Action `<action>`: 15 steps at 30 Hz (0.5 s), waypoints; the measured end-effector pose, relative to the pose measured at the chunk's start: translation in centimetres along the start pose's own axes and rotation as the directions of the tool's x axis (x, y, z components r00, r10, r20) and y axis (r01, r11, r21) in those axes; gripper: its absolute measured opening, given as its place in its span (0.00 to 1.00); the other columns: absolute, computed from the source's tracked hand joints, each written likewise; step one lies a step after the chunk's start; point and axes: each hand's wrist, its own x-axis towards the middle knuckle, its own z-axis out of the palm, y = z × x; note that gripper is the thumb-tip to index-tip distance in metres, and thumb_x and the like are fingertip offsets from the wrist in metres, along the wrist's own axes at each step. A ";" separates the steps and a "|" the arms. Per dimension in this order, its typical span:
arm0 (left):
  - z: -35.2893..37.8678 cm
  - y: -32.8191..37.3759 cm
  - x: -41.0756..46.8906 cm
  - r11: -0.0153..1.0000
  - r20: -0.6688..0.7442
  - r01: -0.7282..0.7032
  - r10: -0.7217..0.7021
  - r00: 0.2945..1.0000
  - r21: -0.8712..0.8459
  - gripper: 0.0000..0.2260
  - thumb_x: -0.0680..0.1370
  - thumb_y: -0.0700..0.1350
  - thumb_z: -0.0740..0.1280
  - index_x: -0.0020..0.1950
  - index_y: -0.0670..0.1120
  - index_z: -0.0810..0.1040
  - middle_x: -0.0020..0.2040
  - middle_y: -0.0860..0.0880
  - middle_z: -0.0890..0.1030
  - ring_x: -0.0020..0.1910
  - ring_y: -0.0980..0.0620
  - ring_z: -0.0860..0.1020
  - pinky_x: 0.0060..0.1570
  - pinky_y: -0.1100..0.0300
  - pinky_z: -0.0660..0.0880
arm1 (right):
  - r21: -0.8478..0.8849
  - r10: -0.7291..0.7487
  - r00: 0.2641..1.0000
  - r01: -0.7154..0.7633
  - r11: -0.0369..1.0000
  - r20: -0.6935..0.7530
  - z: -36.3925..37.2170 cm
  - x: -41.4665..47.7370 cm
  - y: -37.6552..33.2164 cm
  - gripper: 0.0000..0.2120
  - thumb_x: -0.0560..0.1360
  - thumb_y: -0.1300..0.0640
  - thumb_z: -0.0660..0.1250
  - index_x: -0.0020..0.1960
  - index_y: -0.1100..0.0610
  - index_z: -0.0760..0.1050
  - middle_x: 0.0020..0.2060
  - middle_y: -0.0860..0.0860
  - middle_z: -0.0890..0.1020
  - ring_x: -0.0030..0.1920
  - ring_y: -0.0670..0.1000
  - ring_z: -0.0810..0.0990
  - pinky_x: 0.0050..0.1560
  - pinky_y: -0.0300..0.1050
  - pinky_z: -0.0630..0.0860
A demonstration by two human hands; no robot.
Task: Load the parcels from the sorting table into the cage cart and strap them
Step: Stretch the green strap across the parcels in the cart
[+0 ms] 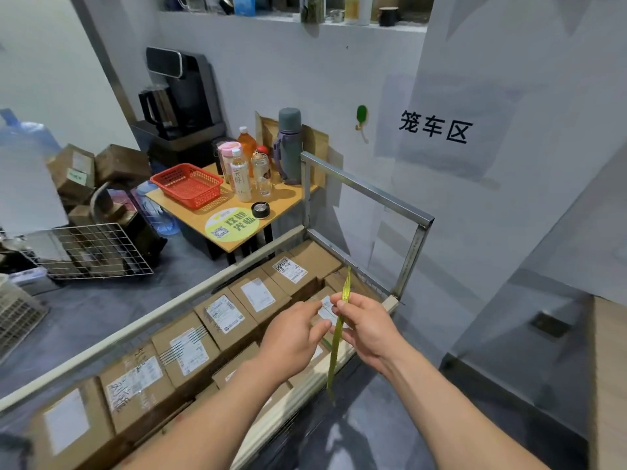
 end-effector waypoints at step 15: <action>-2.9 -5.1 -9.0 0.880 0.143 0.079 -0.013 0.990 -0.469 0.05 0.76 0.38 0.69 0.42 0.44 0.83 0.41 0.46 0.85 0.43 0.45 0.83 0.50 0.50 0.79 | 0.016 -0.102 0.991 0.104 0.994 -0.083 11.0 -8.5 6.5 0.10 0.82 0.68 0.57 0.49 0.61 0.77 0.36 0.55 0.80 0.36 0.49 0.79 0.35 0.39 0.75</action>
